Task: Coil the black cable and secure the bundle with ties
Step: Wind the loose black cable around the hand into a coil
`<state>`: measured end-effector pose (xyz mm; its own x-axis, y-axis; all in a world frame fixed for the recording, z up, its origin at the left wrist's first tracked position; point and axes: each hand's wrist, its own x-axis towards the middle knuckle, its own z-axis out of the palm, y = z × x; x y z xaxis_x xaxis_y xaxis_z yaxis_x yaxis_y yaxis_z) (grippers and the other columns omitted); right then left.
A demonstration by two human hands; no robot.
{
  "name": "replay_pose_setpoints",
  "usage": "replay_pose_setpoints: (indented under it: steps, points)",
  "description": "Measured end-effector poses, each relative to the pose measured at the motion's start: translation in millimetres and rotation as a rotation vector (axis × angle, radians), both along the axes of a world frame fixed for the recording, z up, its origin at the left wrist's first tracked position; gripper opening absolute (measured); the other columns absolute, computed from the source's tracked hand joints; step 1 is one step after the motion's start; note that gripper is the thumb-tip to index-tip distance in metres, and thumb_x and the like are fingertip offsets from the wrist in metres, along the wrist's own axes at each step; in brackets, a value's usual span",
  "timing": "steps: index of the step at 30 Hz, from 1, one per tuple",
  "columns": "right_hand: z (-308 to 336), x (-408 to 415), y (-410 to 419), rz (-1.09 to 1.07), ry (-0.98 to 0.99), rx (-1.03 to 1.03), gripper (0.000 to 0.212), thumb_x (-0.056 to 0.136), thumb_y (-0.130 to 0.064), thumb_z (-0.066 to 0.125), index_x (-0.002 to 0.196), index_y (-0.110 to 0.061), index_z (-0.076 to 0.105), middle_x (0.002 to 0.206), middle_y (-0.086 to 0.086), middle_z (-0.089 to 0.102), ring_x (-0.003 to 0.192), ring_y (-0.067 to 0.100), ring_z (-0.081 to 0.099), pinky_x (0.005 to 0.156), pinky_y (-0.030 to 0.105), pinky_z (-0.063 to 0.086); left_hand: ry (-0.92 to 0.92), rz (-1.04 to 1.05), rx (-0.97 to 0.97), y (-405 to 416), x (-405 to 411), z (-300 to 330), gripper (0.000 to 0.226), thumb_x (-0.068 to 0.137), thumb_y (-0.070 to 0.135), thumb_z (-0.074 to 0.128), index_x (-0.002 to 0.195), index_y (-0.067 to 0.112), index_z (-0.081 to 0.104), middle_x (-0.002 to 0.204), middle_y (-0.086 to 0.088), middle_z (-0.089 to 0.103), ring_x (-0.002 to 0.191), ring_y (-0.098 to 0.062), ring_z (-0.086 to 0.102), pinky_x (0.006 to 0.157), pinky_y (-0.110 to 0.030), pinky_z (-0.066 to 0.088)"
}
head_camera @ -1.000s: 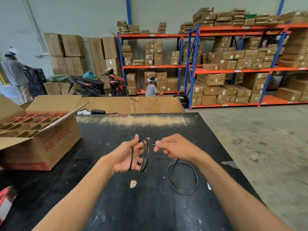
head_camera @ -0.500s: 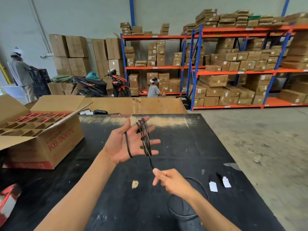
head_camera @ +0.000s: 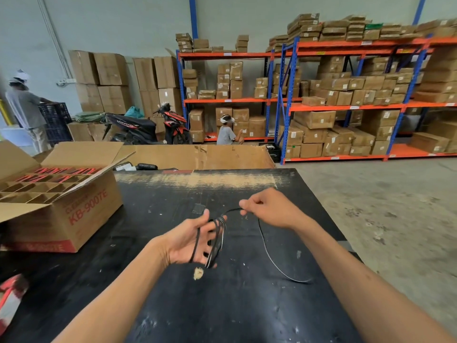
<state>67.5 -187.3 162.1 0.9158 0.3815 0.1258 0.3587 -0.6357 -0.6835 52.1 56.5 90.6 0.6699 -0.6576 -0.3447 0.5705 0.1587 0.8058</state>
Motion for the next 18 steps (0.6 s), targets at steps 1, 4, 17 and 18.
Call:
replay_pose_setpoints:
  steps: [1,4,17,18]
  points:
    - [-3,-5,4,0.024,-0.002,0.011,0.033,0.1,-0.039,0.056,0.091,-0.019,0.081,0.046,-0.013,0.053,0.04,0.005,0.035,0.05,0.024,0.033,-0.008,0.07,-0.024,1,3,3,0.059,0.094,0.065,0.03,0.121,0.024,0.063,0.102,-0.002,0.065,0.094,-0.031,0.054,0.094,-0.057,0.038]
    - [-29,-20,17,0.069,0.072,0.147,0.026,0.101,-0.03,0.054,0.105,-0.024,0.079,0.061,-0.011,0.058,0.04,-0.001,0.043,0.049,0.015,0.035,-0.047,0.214,-0.142,3,10,11,0.059,0.095,0.063,0.028,0.117,0.02,0.061,0.104,-0.007,0.062,0.091,-0.035,0.058,0.095,-0.062,0.038]
    - [-119,-62,36,0.188,0.493,0.609,0.034,0.107,-0.033,0.046,0.098,-0.011,0.07,0.063,-0.004,0.045,0.048,0.011,0.037,0.05,0.025,0.032,-0.171,0.322,-0.491,-10,4,35,0.063,0.096,0.057,0.034,0.146,0.02,0.043,0.152,-0.013,0.036,0.135,-0.059,0.029,0.1,-0.081,0.027]
    - [-121,-61,34,0.194,0.503,0.592,0.035,0.107,-0.036,0.046,0.096,-0.013,0.071,0.063,-0.004,0.045,0.048,0.011,0.037,0.05,0.025,0.033,-0.173,0.291,-0.519,-11,1,36,0.062,0.097,0.057,0.034,0.147,0.021,0.04,0.156,-0.015,0.031,0.136,-0.06,0.027,0.102,-0.081,0.022]
